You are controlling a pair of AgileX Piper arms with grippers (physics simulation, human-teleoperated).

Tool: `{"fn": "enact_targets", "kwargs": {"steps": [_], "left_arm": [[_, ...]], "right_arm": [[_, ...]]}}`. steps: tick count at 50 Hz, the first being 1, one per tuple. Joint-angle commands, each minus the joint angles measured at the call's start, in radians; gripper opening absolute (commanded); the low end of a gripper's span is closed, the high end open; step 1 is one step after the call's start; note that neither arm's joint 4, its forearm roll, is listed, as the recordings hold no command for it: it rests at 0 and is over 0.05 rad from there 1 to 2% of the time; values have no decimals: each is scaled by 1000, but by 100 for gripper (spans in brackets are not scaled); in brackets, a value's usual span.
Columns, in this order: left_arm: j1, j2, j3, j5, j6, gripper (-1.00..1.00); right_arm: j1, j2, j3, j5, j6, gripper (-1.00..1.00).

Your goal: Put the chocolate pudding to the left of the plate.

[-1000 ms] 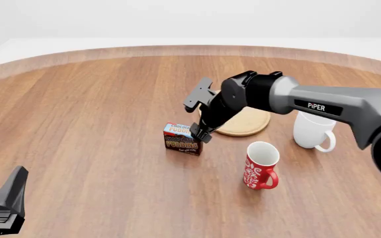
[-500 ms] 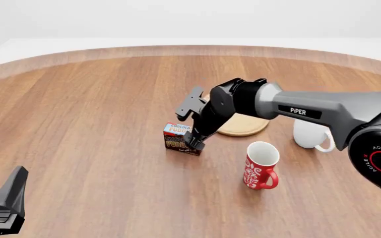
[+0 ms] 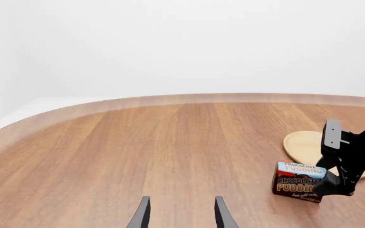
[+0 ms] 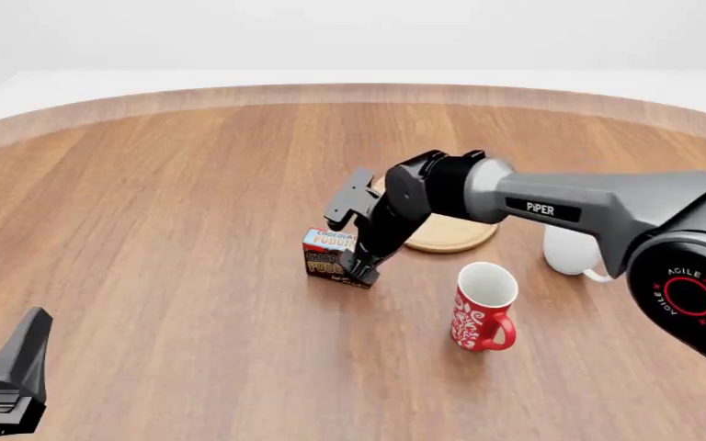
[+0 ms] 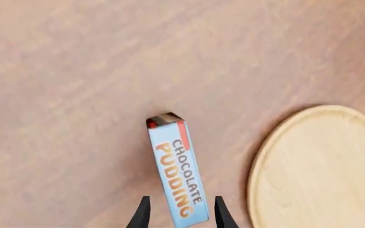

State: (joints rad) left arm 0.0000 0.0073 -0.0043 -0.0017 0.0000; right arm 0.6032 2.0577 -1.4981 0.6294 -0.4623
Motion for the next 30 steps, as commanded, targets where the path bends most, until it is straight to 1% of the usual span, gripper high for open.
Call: {"fn": "enact_targets", "kwargs": {"steps": [1,9,10,13,22,26,27,30], "left_arm": [[0,0,0,0,0,100],[0,0,0,0,0,100],[0,0,0,0,0,100],[0,0,0,0,0,100],[0,0,0,0,0,100],[0,0,0,0,0,100],[0,0,0,0,0,100],[0,0,0,0,0,100]], "right_arm": [[-5,4,0,2,0,100],[-6,-1,10,-5,7,100],[-4,-5,19,-11,10,-100],[6,-17,37,-16,20,-100],[3,-26,46,-30,25,-100],[15,-42,58,-45,45,-100],[22,-55,62,-50,57,-100],[27,-73,71,-53,67,-100]]}}
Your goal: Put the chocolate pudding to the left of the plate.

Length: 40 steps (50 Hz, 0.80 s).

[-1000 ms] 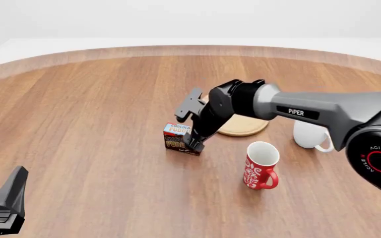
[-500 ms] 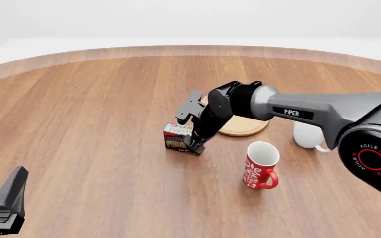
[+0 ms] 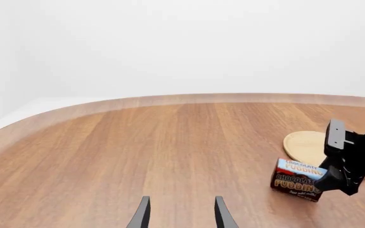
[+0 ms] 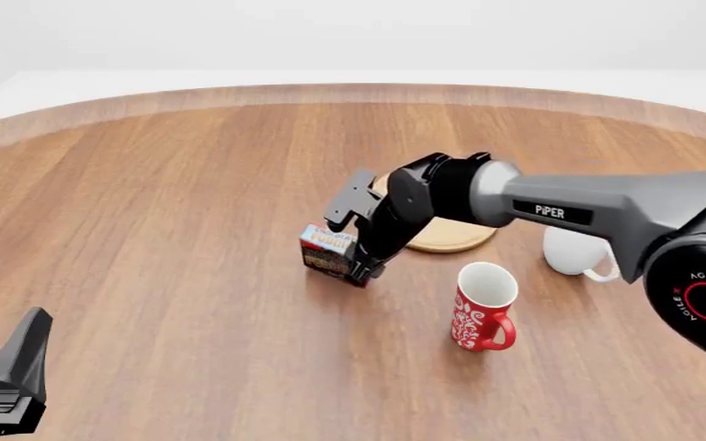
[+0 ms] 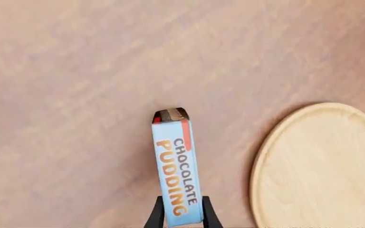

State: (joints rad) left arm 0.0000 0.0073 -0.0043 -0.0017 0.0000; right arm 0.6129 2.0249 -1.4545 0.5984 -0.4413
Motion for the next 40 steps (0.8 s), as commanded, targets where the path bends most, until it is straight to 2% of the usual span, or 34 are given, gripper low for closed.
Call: {"fn": "enact_targets", "kwargs": {"steps": [1,9,22,40], "left_arm": [[0,0,0,0,0,100],[0,0,0,0,0,100],[0,0,0,0,0,100],[0,0,0,0,0,100]], "right_arm": [[15,-45,26,-24,47,-100],[14,-95,0,-12,73,-100],[1,-109,-76,20,45,-100],[-38,-6,-330,135,13,-100]]}}
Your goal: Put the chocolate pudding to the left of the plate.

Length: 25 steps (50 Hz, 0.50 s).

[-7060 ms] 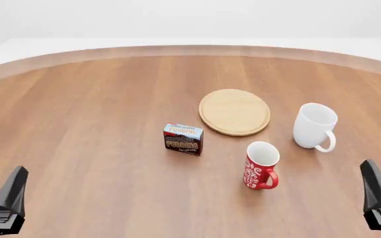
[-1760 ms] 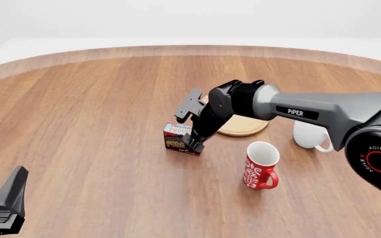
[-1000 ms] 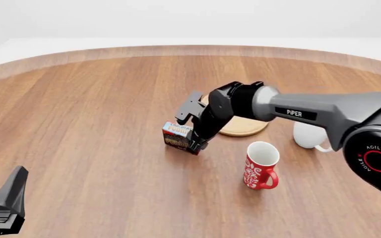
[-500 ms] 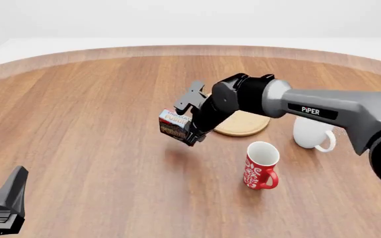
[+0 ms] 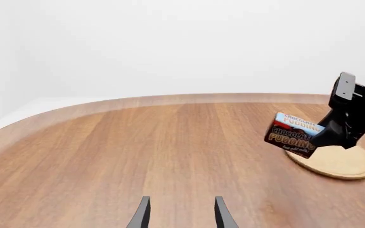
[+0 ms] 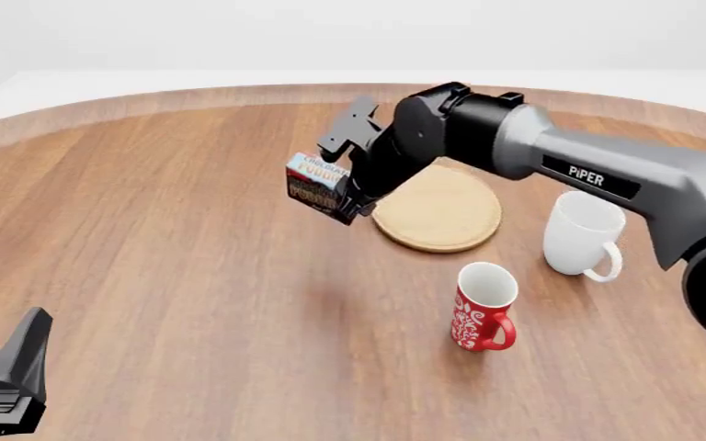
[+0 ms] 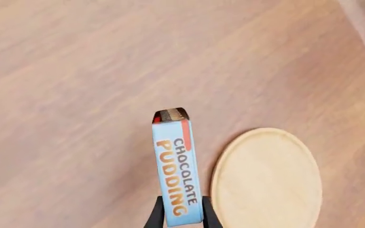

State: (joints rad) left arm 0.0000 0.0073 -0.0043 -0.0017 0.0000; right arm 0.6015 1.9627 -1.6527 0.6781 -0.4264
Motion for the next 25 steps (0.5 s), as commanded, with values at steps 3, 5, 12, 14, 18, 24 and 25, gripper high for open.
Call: {"fn": "enact_targets", "kwargs": {"steps": [3,5,12,14,18,24,25], "left_arm": [[0,0,0,0,0,100],[0,0,0,0,0,100],[0,0,0,0,0,100],[0,0,0,0,0,100],[0,0,0,0,0,100],[0,0,0,0,0,100],[0,0,0,0,0,100]], "right_arm": [[-37,84,-174,72,-8,-100],[-40,107,-211,86,-10,-100],[-56,185,-335,142,-27,-100],[-59,210,-374,158,-30,-100],[-64,261,-453,180,-33,-100],[-67,346,-577,224,-41,-100],[-67,362,-599,233,-41,-100]]}}
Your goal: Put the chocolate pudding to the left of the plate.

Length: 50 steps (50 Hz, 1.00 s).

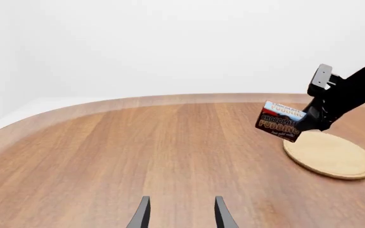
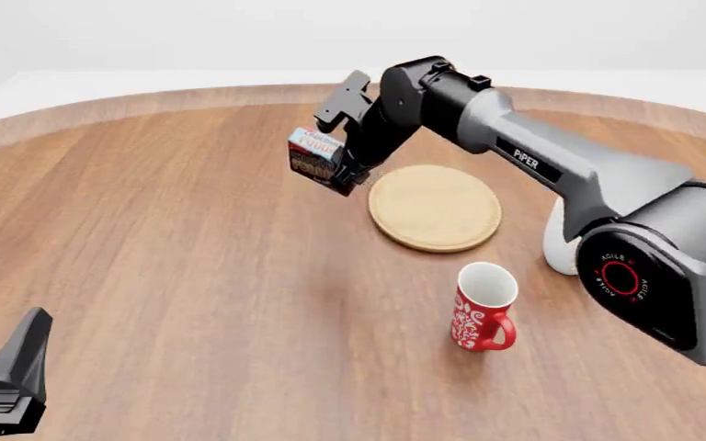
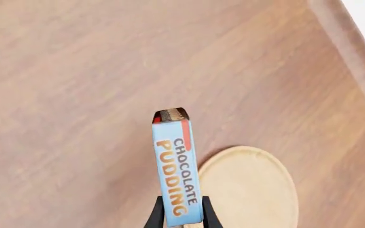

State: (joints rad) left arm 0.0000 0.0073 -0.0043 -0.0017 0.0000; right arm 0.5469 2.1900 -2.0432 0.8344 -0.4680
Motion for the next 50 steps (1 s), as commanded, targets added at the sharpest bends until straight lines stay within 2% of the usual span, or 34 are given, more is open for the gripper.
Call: {"fn": "enact_targets", "kwargs": {"steps": [1,14,23,31,50], "left_arm": [[0,0,0,0,0,100],[0,0,0,0,0,100],[0,0,0,0,0,100],[0,0,0,0,0,100],[0,0,0,0,0,100]], "right_arm": [[-12,144,-221,82,0,-100],[-43,345,-538,231,-20,-100],[-43,442,-687,307,-19,-100],[-33,488,-756,352,-21,-100],[-26,513,-760,370,-23,-100]]}}
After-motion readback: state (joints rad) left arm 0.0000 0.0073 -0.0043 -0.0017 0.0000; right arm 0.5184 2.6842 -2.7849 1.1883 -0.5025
